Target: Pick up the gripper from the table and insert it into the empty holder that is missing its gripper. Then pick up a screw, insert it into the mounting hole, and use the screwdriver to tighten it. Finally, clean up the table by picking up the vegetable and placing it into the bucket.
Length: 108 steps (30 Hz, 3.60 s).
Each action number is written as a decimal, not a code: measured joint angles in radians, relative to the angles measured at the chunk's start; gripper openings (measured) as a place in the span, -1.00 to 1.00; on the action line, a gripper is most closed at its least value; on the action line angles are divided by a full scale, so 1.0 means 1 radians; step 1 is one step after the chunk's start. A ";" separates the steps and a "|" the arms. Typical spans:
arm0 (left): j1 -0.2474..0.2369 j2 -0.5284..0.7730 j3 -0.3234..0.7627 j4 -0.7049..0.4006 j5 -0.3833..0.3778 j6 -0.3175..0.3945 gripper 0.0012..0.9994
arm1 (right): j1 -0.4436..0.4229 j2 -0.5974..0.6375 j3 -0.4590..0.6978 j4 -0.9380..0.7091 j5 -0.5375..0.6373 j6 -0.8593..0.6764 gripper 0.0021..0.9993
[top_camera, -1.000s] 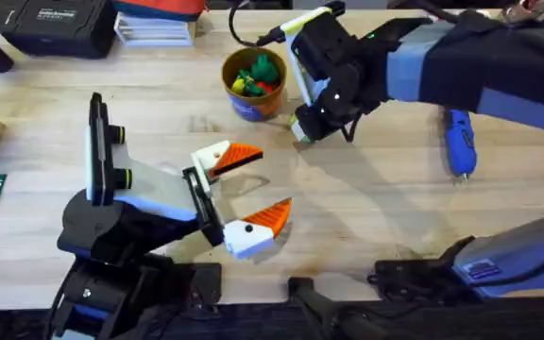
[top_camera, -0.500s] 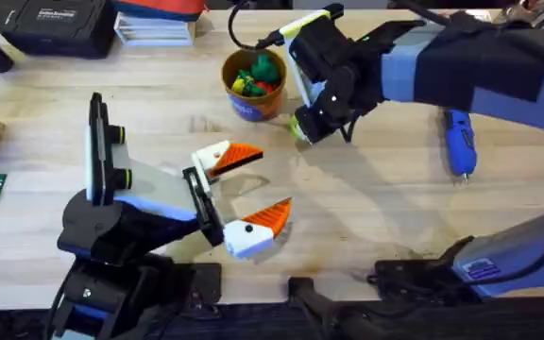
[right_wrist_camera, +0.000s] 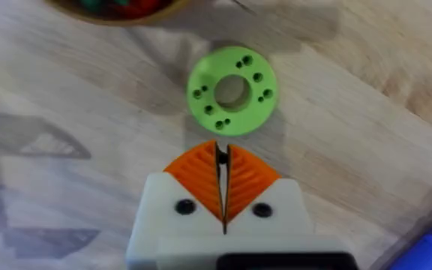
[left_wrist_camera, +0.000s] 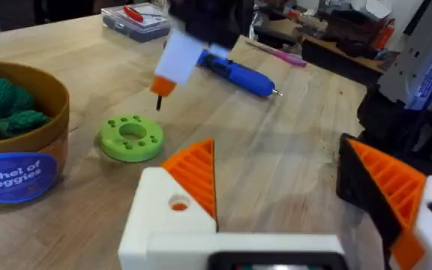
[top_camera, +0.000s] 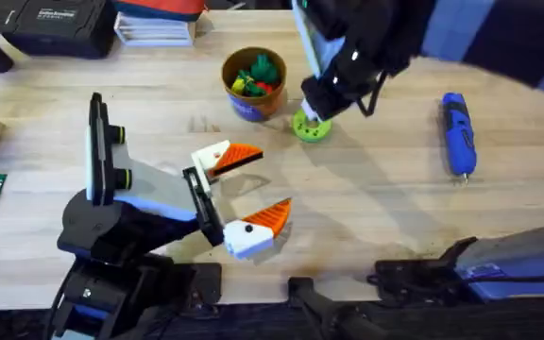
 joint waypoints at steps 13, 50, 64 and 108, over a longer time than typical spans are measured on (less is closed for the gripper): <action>0.000 0.000 0.000 0.000 0.002 0.037 0.97 | 0.023 0.000 0.341 -0.124 -0.399 -0.041 -0.99; 0.000 0.000 0.000 0.000 0.002 0.060 0.97 | 0.317 0.058 0.356 -0.100 -0.365 -0.009 -0.99; 0.000 0.000 0.000 0.000 0.002 0.060 0.97 | 0.317 0.060 0.355 -0.112 -0.361 -0.009 -0.99; 0.000 0.000 0.000 -0.003 0.014 0.051 0.97 | 0.365 0.117 0.361 -0.112 -0.346 -0.013 -0.97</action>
